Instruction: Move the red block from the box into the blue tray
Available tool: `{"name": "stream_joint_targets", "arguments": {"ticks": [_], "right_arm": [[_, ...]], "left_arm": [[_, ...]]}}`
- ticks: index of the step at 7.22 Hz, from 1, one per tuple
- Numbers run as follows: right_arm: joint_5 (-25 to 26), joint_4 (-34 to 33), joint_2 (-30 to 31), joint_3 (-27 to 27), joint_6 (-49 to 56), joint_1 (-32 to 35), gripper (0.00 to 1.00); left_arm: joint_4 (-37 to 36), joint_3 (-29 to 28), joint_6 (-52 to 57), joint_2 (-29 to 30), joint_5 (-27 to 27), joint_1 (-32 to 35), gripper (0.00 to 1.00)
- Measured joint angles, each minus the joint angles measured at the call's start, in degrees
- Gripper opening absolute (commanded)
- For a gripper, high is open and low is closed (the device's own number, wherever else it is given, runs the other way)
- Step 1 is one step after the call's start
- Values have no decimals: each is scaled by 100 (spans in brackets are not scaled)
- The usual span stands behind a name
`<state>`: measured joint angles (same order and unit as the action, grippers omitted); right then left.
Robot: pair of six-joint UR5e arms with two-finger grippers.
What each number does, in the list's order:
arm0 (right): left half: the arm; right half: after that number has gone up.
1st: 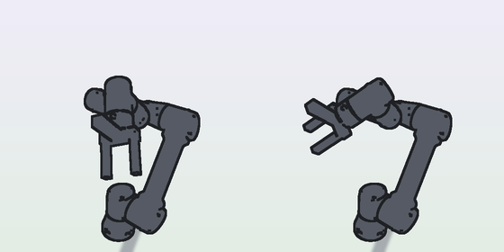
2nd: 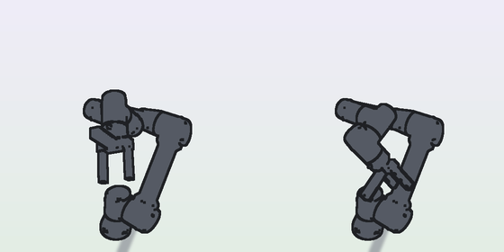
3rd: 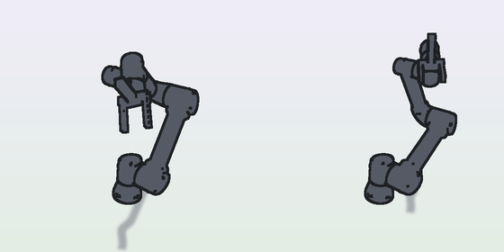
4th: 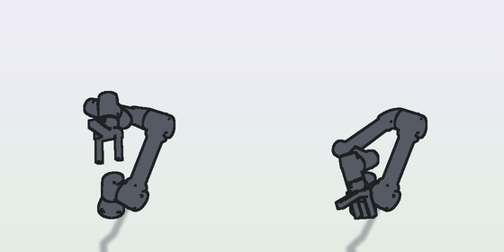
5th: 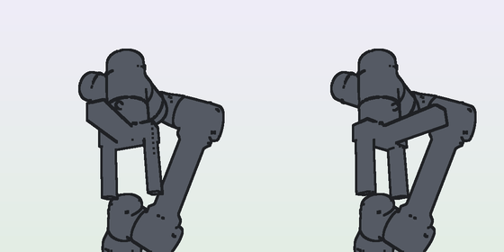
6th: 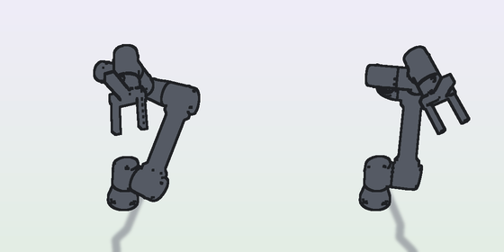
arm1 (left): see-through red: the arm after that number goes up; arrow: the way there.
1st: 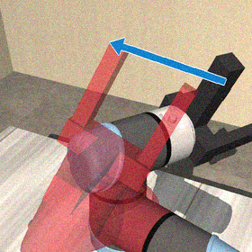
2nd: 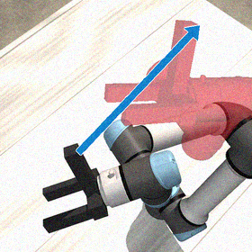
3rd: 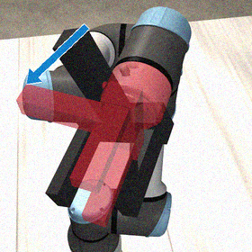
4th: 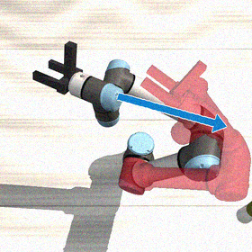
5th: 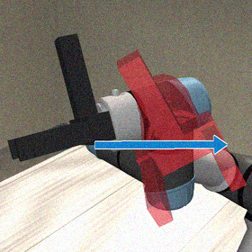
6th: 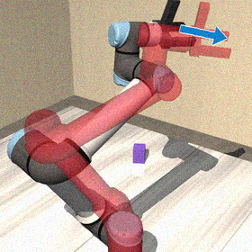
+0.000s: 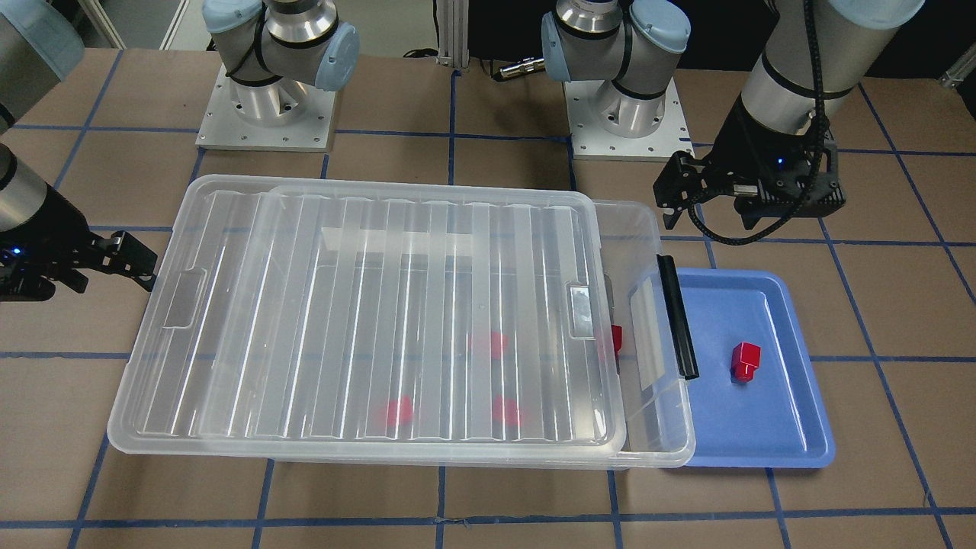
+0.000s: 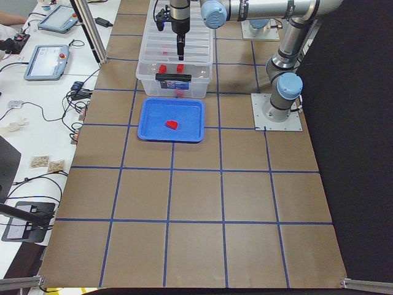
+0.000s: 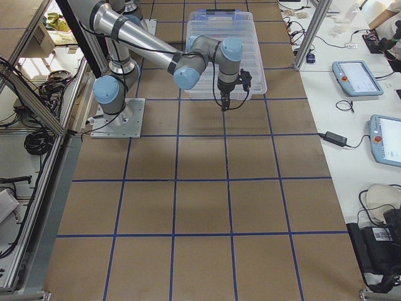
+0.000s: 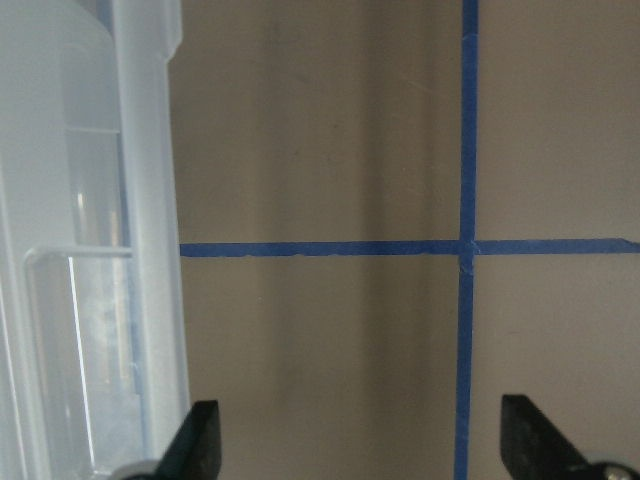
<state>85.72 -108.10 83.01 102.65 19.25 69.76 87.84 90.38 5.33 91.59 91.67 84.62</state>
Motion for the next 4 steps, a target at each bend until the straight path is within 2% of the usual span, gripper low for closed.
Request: {"name": "stream_joint_targets", "arguments": {"ticks": [4], "right_arm": [[-9, -3, -3, -7, -585, 584, 100]], "left_arm": [[6, 2, 25, 15, 57, 10, 100]]}}
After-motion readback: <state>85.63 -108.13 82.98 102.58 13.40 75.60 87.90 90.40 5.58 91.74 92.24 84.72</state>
